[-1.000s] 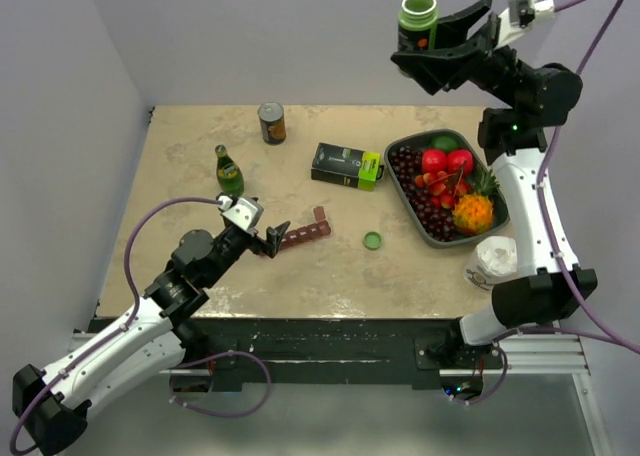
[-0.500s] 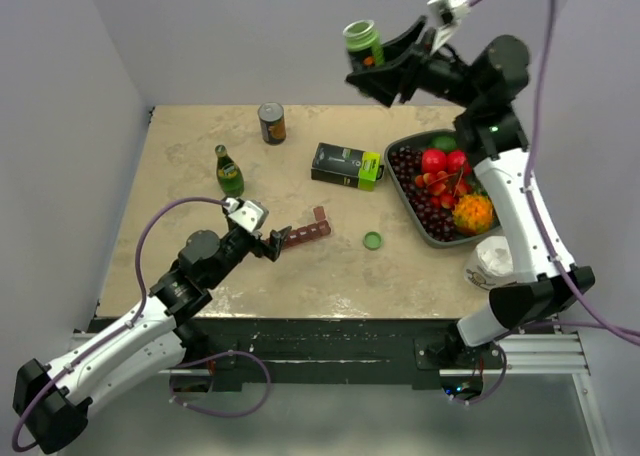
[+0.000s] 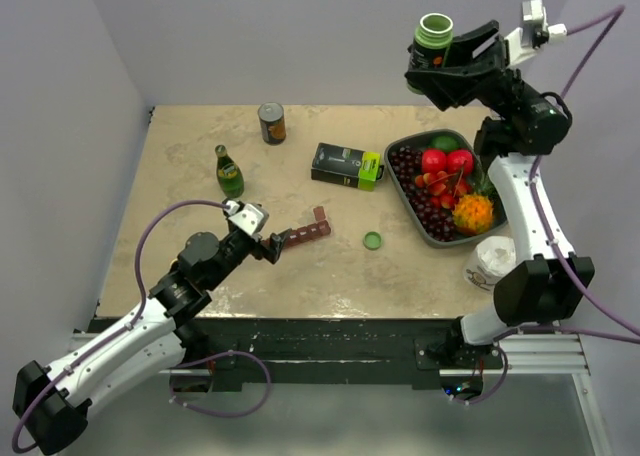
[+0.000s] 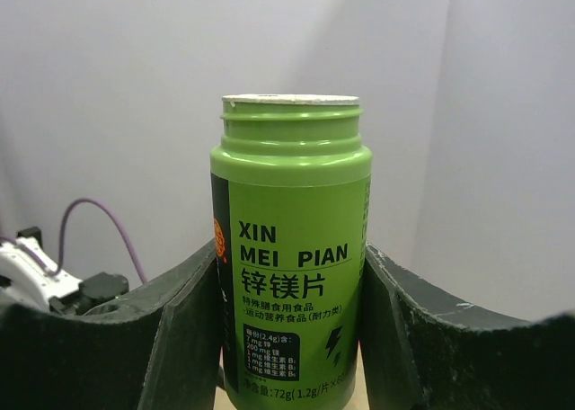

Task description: Sort the pills into containers

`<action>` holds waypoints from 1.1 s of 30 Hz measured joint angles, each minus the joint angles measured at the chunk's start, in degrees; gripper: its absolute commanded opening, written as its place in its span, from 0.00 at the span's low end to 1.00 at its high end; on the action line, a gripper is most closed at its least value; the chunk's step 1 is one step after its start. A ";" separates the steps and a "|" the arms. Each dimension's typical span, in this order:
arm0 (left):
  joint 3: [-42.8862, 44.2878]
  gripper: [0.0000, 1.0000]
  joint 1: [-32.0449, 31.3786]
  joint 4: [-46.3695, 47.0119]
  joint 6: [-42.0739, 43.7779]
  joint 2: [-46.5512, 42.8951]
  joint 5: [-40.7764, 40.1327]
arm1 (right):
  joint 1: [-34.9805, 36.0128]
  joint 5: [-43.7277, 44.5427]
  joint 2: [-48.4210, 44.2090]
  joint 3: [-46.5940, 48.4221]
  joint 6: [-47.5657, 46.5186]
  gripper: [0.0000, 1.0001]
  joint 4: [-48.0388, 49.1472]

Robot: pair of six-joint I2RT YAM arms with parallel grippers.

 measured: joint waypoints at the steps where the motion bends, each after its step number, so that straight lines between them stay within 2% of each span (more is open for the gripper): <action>1: 0.00 0.93 0.00 -0.02 0.24 -0.07 0.26 | -1.03 0.04 -0.52 -0.83 -0.13 0.04 1.38; 5: 0.00 0.93 0.00 -0.48 2.12 -0.35 1.09 | -0.20 -2.19 -3.10 -6.95 -4.31 0.04 2.99; 8: 0.00 0.94 0.00 -1.29 3.69 -0.70 1.16 | 1.55 -4.09 -4.63 -12.13 -12.61 0.03 -2.82; 12: 0.00 0.95 0.00 -2.12 5.07 -1.09 -0.22 | 6.16 -0.07 -5.92 -13.14 -39.74 0.03 -33.51; 14: 0.00 0.95 0.00 -2.23 5.25 -1.20 -1.22 | 8.31 0.39 -6.91 -16.68 -48.19 0.03 -42.23; 17: 0.07 0.99 0.72 -2.29 4.68 -1.29 -2.67 | 10.03 -1.29 -8.33 -23.87 -56.30 0.03 -48.92; 19: 0.59 0.99 2.99 -3.15 3.26 -0.59 -2.71 | 10.56 -2.91 -8.92 -28.26 -62.03 0.04 -52.92; 25: 4.72 0.99 18.10 -5.57 -3.48 5.42 1.97 | 14.47 -3.45 -8.81 -32.65 -84.28 0.05 -68.02; 30: 4.72 1.00 20.00 -6.82 -5.07 5.49 4.35 | 18.08 -0.35 -6.71 -33.62 -97.53 0.04 -75.10; 33: 4.72 1.00 19.98 -7.72 -5.01 4.52 4.63 | 20.17 3.28 -2.36 -33.03 -103.14 0.04 -78.60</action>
